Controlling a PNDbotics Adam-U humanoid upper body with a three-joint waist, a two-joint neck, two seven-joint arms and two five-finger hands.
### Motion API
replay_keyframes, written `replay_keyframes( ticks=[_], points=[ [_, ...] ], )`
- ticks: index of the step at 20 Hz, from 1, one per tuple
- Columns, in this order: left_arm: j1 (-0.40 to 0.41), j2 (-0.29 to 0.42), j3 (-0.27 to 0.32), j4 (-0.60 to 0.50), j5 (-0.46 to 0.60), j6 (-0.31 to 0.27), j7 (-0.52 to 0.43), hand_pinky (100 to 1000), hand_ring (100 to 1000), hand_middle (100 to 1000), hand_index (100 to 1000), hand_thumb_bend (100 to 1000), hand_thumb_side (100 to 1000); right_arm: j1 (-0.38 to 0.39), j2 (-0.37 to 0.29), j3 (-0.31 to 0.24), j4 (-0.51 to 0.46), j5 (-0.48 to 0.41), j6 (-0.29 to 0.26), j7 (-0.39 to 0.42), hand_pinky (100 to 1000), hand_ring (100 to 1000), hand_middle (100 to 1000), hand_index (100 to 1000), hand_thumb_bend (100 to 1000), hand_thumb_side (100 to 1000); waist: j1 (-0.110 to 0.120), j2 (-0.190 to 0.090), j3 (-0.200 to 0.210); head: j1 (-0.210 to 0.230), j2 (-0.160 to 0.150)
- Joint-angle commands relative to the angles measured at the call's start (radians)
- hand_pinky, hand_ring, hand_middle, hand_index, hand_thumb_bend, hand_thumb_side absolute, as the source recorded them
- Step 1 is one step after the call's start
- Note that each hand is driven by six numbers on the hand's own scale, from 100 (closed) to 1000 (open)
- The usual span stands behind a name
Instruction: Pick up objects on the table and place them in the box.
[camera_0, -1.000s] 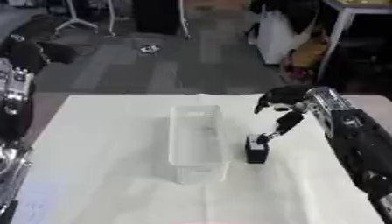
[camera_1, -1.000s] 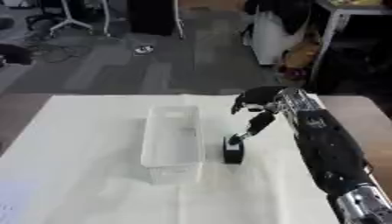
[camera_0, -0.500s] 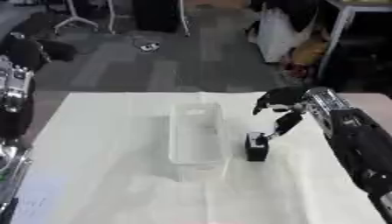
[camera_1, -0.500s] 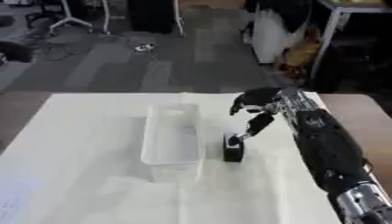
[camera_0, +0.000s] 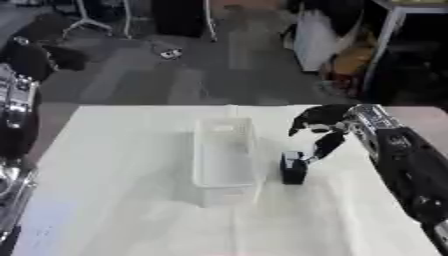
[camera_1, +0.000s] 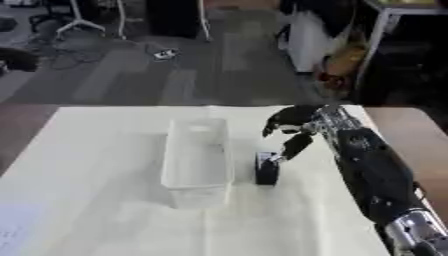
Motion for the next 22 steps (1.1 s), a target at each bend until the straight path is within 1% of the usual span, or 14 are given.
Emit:
replay_keyframes(
  ticks=[1, 9, 22],
  points=[
    [-0.007, 0.031, 0.005, -0.013, 0.001, -0.002, -0.001, 612, 647, 806, 887, 160, 1000, -0.012, -0.029, 0.003, 0.002, -0.006, -0.128, 0.118, 1000, 844, 800, 892, 841, 1000, 0.001, -0.013, 0.001, 0.002, 0.000],
    [-0.005, 0.032, 0.004, -0.014, 0.001, -0.002, -0.002, 612, 646, 807, 887, 160, 1000, 0.003, -0.024, 0.008, 0.012, -0.011, -0.130, 0.124, 1000, 841, 801, 898, 828, 1000, 0.001, -0.013, 0.001, 0.000, 0.001],
    [-0.006, 0.030, 0.002, -0.016, 0.003, -0.002, -0.006, 612, 639, 805, 887, 160, 1000, 0.019, -0.008, 0.008, 0.010, 0.016, -0.122, 0.107, 1000, 840, 800, 897, 818, 1000, 0.002, -0.012, 0.005, -0.005, 0.002]
  ],
)
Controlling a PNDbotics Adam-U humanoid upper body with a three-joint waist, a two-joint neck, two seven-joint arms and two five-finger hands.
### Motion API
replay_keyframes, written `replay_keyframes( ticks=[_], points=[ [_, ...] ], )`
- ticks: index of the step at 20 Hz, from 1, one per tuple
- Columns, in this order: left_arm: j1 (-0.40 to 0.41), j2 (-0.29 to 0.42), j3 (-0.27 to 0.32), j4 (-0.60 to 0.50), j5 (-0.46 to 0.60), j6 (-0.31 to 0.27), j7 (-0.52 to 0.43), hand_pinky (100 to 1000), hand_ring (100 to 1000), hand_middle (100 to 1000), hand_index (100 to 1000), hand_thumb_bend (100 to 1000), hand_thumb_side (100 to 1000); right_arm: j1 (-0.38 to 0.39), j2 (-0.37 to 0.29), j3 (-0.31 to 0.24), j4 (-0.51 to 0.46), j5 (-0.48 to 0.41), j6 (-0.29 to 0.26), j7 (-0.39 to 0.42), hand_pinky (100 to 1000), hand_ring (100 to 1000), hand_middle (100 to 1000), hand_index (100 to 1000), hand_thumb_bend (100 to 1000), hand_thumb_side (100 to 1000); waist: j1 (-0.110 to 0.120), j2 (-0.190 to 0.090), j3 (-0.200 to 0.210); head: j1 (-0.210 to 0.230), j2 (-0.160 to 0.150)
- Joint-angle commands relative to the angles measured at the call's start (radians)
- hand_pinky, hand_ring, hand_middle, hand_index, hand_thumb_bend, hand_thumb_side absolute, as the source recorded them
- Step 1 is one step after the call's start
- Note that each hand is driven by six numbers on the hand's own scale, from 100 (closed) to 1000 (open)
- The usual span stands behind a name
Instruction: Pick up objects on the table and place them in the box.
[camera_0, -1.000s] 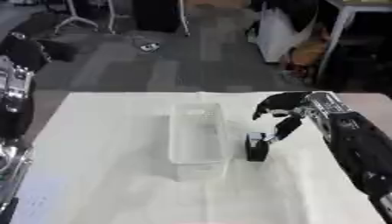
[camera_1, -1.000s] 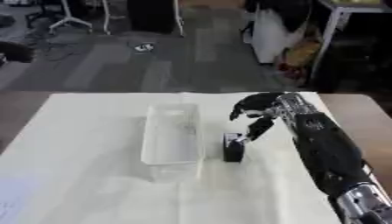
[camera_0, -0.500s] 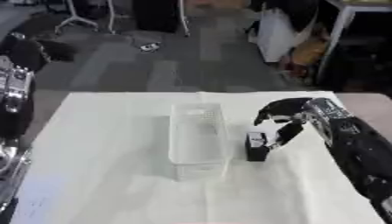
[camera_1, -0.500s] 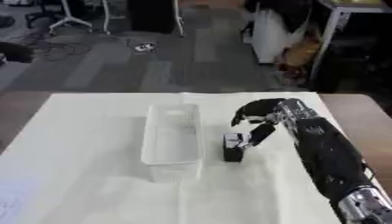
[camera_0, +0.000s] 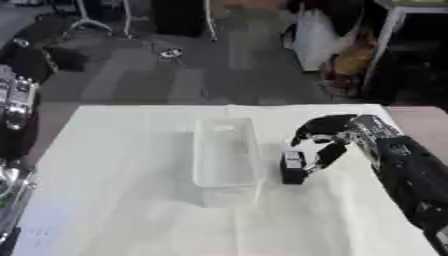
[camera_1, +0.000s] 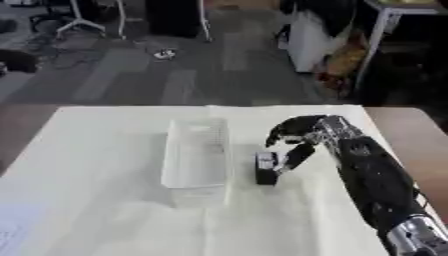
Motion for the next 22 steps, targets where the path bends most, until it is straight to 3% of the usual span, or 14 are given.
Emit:
replay_keyframes(
  ticks=[1, 18, 20, 21, 22],
  points=[
    [-0.012, 0.030, 0.002, -0.016, 0.003, -0.002, -0.005, 612, 638, 805, 887, 160, 1000, -0.009, -0.005, -0.003, -0.012, 0.008, -0.118, 0.111, 1000, 840, 800, 898, 818, 1000, 0.002, -0.011, 0.002, -0.005, 0.001],
    [-0.014, 0.029, 0.002, -0.018, 0.005, -0.002, -0.006, 612, 638, 805, 887, 160, 1000, 0.015, 0.009, 0.002, 0.004, 0.034, -0.116, 0.084, 1000, 832, 794, 900, 826, 1000, 0.003, -0.010, 0.004, -0.010, 0.001],
    [-0.014, 0.029, 0.002, -0.017, 0.005, -0.002, -0.006, 613, 638, 805, 887, 160, 1000, 0.016, 0.011, 0.003, 0.005, 0.040, -0.116, 0.077, 1000, 833, 792, 892, 817, 1000, 0.003, -0.010, 0.004, -0.010, 0.001],
    [-0.014, 0.029, 0.002, -0.017, 0.005, -0.002, -0.006, 613, 638, 806, 887, 159, 1000, 0.016, 0.010, 0.002, 0.004, 0.045, -0.114, 0.074, 991, 819, 774, 870, 749, 976, 0.003, -0.010, 0.004, -0.010, 0.001],
    [-0.013, 0.029, 0.002, -0.018, 0.006, -0.002, -0.006, 613, 638, 806, 887, 160, 1000, 0.019, 0.008, -0.001, 0.002, 0.053, -0.101, 0.064, 991, 819, 774, 870, 795, 985, 0.003, -0.009, 0.004, -0.012, 0.000]
  ],
)
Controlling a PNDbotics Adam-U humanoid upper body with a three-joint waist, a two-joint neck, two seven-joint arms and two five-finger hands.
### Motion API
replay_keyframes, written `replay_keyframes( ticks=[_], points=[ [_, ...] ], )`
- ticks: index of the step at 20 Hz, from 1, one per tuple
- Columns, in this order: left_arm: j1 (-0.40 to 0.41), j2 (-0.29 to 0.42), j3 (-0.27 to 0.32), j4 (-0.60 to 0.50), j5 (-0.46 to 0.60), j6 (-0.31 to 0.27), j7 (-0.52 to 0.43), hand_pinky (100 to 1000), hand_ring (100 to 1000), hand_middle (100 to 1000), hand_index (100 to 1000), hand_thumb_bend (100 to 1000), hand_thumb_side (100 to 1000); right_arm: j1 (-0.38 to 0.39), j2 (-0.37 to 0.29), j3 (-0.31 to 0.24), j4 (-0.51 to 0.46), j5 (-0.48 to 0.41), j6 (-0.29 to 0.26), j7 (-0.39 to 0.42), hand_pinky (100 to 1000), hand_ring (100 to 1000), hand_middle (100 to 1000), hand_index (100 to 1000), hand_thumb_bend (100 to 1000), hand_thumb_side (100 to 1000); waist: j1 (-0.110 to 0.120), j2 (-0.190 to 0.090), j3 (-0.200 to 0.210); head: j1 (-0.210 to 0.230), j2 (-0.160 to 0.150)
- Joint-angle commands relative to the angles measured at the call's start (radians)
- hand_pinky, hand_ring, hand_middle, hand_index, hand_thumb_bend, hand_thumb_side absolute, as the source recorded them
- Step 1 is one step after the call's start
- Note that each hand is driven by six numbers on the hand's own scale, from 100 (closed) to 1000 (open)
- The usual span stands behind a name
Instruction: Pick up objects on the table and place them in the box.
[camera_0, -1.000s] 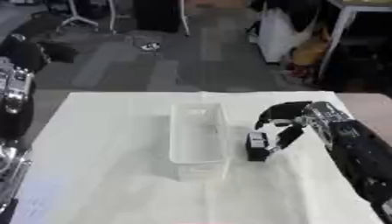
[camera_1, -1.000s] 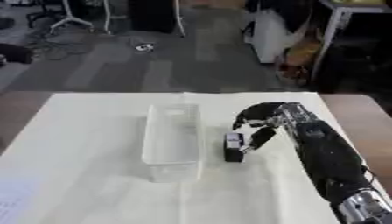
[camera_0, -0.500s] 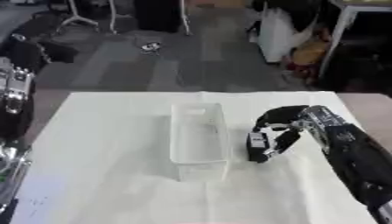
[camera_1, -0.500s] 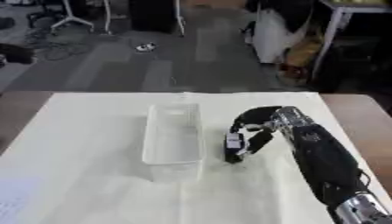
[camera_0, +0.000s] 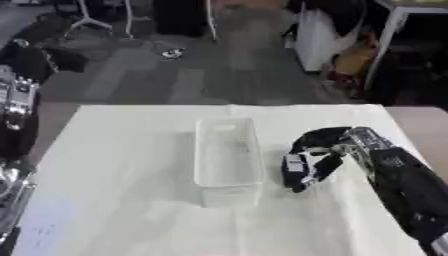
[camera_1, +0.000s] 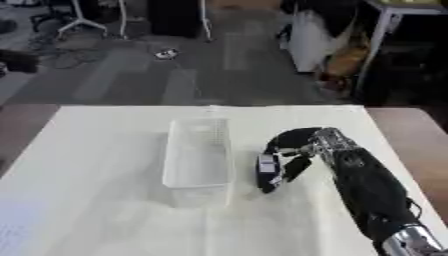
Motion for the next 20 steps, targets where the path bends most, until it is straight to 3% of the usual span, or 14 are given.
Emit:
replay_keyframes(
  ticks=[1, 2, 3, 4, 8, 9, 10, 11, 12, 13, 14, 15, 19, 20],
  points=[
    [-0.014, 0.029, 0.002, -0.017, 0.005, -0.001, -0.004, 613, 638, 806, 887, 160, 1000, -0.011, -0.014, 0.000, -0.009, 0.022, -0.081, 0.075, 1000, 831, 789, 889, 812, 998, 0.003, -0.010, 0.002, -0.010, 0.000],
    [-0.014, 0.029, 0.002, -0.017, 0.005, -0.001, -0.004, 613, 638, 806, 887, 160, 1000, -0.010, -0.013, 0.000, -0.006, 0.026, -0.083, 0.072, 1000, 831, 788, 888, 811, 996, 0.003, -0.010, 0.002, -0.010, 0.000],
    [-0.013, 0.029, 0.002, -0.017, 0.005, -0.001, -0.004, 613, 637, 806, 887, 160, 1000, -0.011, -0.014, -0.001, -0.005, 0.031, -0.081, 0.067, 955, 782, 736, 816, 794, 981, 0.003, -0.010, 0.001, -0.010, 0.000],
    [-0.014, 0.029, 0.002, -0.018, 0.005, -0.001, -0.004, 613, 638, 806, 887, 160, 1000, -0.010, -0.015, -0.002, -0.013, 0.041, -0.070, 0.052, 997, 826, 783, 882, 798, 985, 0.003, -0.009, 0.002, -0.011, 0.000],
    [-0.014, 0.029, 0.002, -0.018, 0.005, -0.001, -0.004, 613, 638, 806, 887, 160, 1000, -0.007, -0.012, -0.004, -0.010, 0.069, -0.051, 0.008, 966, 791, 745, 831, 792, 980, 0.003, -0.009, 0.002, -0.012, 0.000],
    [-0.014, 0.029, 0.002, -0.018, 0.005, -0.001, -0.005, 613, 637, 806, 887, 160, 1000, -0.011, -0.014, -0.005, -0.023, 0.081, -0.037, -0.015, 594, 638, 639, 751, 775, 921, 0.003, -0.009, 0.002, -0.013, 0.000],
    [-0.014, 0.028, 0.001, -0.018, 0.006, -0.001, -0.005, 613, 637, 806, 887, 160, 1000, -0.010, -0.014, -0.005, -0.043, 0.101, -0.012, -0.056, 890, 747, 700, 776, 794, 967, 0.003, -0.008, 0.003, -0.014, -0.001],
    [-0.015, 0.028, 0.001, -0.018, 0.006, -0.001, -0.005, 613, 637, 806, 887, 160, 1000, -0.007, -0.013, -0.002, -0.052, 0.123, 0.004, -0.090, 466, 599, 620, 736, 764, 892, 0.003, -0.008, 0.004, -0.015, -0.001],
    [-0.015, 0.028, 0.001, -0.018, 0.006, -0.001, -0.006, 613, 637, 806, 887, 160, 1000, -0.005, -0.010, -0.003, -0.057, 0.142, 0.020, -0.128, 549, 623, 632, 747, 773, 914, 0.004, -0.008, 0.004, -0.015, -0.001],
    [-0.015, 0.028, 0.001, -0.018, 0.005, -0.001, -0.006, 613, 637, 806, 887, 160, 1000, -0.003, -0.008, -0.003, -0.055, 0.160, 0.030, -0.161, 244, 521, 573, 711, 758, 861, 0.004, -0.008, 0.004, -0.016, -0.002],
    [-0.015, 0.027, 0.001, -0.018, 0.005, -0.001, -0.006, 613, 637, 806, 887, 160, 1000, -0.001, -0.005, -0.005, -0.050, 0.176, 0.039, -0.194, 330, 554, 596, 726, 761, 873, 0.004, -0.008, 0.004, -0.016, -0.002],
    [-0.015, 0.027, 0.001, -0.018, 0.005, -0.001, -0.007, 613, 637, 806, 887, 161, 1000, 0.000, -0.003, -0.006, -0.044, 0.191, 0.044, -0.222, 156, 486, 548, 697, 760, 854, 0.004, -0.008, 0.004, -0.016, -0.002],
    [-0.015, 0.027, 0.001, -0.019, 0.005, 0.000, -0.007, 613, 637, 806, 887, 161, 1000, 0.003, 0.005, -0.015, -0.016, 0.234, 0.060, -0.314, 100, 425, 504, 670, 751, 827, 0.004, -0.007, 0.004, -0.018, -0.003],
    [-0.015, 0.027, 0.000, -0.019, 0.005, 0.000, -0.008, 613, 636, 806, 887, 160, 1000, 0.002, 0.008, -0.023, -0.016, 0.235, 0.070, -0.343, 100, 250, 371, 528, 773, 806, 0.005, -0.007, 0.005, -0.018, -0.003]
  ],
)
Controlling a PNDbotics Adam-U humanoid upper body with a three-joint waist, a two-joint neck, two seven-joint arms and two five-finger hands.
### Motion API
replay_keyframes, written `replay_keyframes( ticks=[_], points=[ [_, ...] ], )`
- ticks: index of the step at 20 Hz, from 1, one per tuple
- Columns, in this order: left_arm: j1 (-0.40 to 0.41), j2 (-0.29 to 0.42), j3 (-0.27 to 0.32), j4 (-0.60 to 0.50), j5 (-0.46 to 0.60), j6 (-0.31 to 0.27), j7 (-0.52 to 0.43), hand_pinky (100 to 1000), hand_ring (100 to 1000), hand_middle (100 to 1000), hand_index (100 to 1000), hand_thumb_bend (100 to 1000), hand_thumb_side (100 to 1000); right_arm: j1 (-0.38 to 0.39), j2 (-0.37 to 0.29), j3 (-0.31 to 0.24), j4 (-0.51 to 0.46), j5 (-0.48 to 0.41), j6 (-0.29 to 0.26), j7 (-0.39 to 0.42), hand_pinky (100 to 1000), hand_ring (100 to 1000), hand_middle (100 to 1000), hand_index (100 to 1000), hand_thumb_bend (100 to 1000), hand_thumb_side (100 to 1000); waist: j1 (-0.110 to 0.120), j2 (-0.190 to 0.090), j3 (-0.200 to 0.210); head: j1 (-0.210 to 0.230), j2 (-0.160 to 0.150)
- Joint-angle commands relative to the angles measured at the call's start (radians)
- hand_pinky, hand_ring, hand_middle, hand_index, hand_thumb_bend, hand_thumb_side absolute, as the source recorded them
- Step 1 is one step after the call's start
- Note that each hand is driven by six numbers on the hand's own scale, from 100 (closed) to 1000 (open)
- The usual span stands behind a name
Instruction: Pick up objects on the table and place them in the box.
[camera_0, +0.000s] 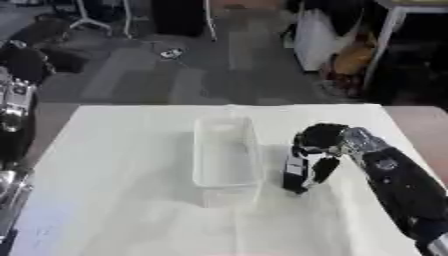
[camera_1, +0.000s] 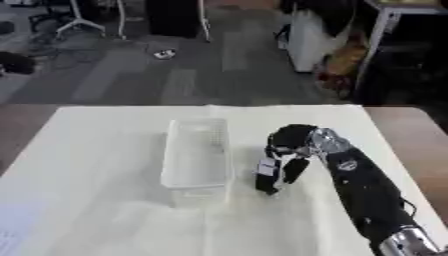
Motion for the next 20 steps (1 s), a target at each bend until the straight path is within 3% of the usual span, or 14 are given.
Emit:
replay_keyframes(
  ticks=[1, 2, 3, 5, 6, 7, 8, 9, 11, 12, 15, 20],
  points=[
    [-0.015, 0.027, 0.003, -0.019, 0.005, -0.002, -0.003, 613, 637, 806, 887, 160, 1000, -0.010, -0.006, -0.015, 0.002, 0.022, 0.021, -0.077, 100, 330, 434, 605, 745, 796, 0.004, -0.008, 0.000, -0.009, -0.003],
    [-0.015, 0.026, 0.003, -0.019, 0.005, -0.002, -0.003, 612, 636, 806, 887, 160, 1000, -0.011, -0.004, -0.019, 0.004, 0.023, 0.032, -0.103, 100, 216, 345, 495, 783, 812, 0.004, -0.008, 0.000, -0.009, -0.002],
    [-0.016, 0.026, 0.003, -0.019, 0.005, -0.002, -0.004, 613, 636, 806, 887, 160, 1000, -0.010, -0.003, -0.019, 0.010, 0.027, 0.040, -0.124, 100, 174, 317, 461, 794, 822, 0.004, -0.008, 0.001, -0.010, -0.002],
    [-0.016, 0.026, 0.003, -0.019, 0.005, -0.002, -0.005, 613, 636, 806, 887, 160, 1000, -0.008, 0.001, -0.022, 0.016, 0.031, 0.067, -0.175, 100, 191, 332, 478, 791, 817, 0.004, -0.007, 0.001, -0.010, -0.003],
    [-0.016, 0.026, 0.003, -0.019, 0.005, -0.002, -0.005, 613, 636, 807, 887, 160, 1000, -0.007, 0.003, -0.025, 0.020, 0.032, 0.079, -0.199, 100, 130, 277, 416, 762, 838, 0.005, -0.007, 0.001, -0.010, -0.003],
    [-0.016, 0.026, 0.003, -0.019, 0.005, -0.002, -0.006, 613, 636, 807, 887, 160, 1000, -0.005, 0.004, -0.025, 0.025, 0.033, 0.090, -0.222, 100, 148, 295, 435, 786, 834, 0.005, -0.007, 0.001, -0.010, -0.003],
    [-0.016, 0.025, 0.003, -0.019, 0.005, -0.002, -0.006, 612, 636, 807, 887, 160, 1000, -0.004, 0.008, -0.031, 0.027, 0.026, 0.101, -0.253, 100, 100, 228, 367, 731, 845, 0.005, -0.007, 0.001, -0.010, -0.003],
    [-0.016, 0.025, 0.003, -0.019, 0.005, -0.002, -0.006, 612, 636, 807, 886, 160, 1000, -0.002, 0.010, -0.034, 0.033, 0.018, 0.110, -0.284, 100, 100, 178, 320, 680, 828, 0.005, -0.007, 0.001, -0.010, -0.003],
    [-0.016, 0.025, 0.003, -0.019, 0.005, -0.002, -0.007, 612, 636, 807, 886, 160, 1000, 0.002, 0.014, -0.041, 0.039, -0.014, 0.125, -0.358, 100, 100, 166, 309, 670, 825, 0.006, -0.007, 0.001, -0.010, -0.004],
    [-0.016, 0.025, 0.003, -0.019, 0.006, -0.001, -0.007, 612, 635, 806, 886, 159, 1000, 0.004, 0.014, -0.043, 0.040, -0.032, 0.127, -0.396, 100, 100, 124, 267, 603, 822, 0.006, -0.006, 0.001, -0.011, -0.003],
    [-0.016, 0.025, 0.002, -0.019, 0.006, -0.002, -0.009, 612, 635, 806, 886, 159, 1000, 0.010, 0.010, -0.037, 0.046, -0.069, 0.126, -0.482, 100, 100, 110, 260, 600, 819, 0.005, -0.006, 0.002, -0.011, -0.003],
    [-0.017, 0.025, 0.002, -0.019, 0.007, -0.002, -0.010, 612, 635, 806, 886, 159, 1000, 0.014, 0.006, -0.033, 0.053, -0.107, 0.118, -0.550, 100, 100, 100, 250, 594, 774, 0.005, -0.007, 0.002, -0.012, -0.003]
  ],
)
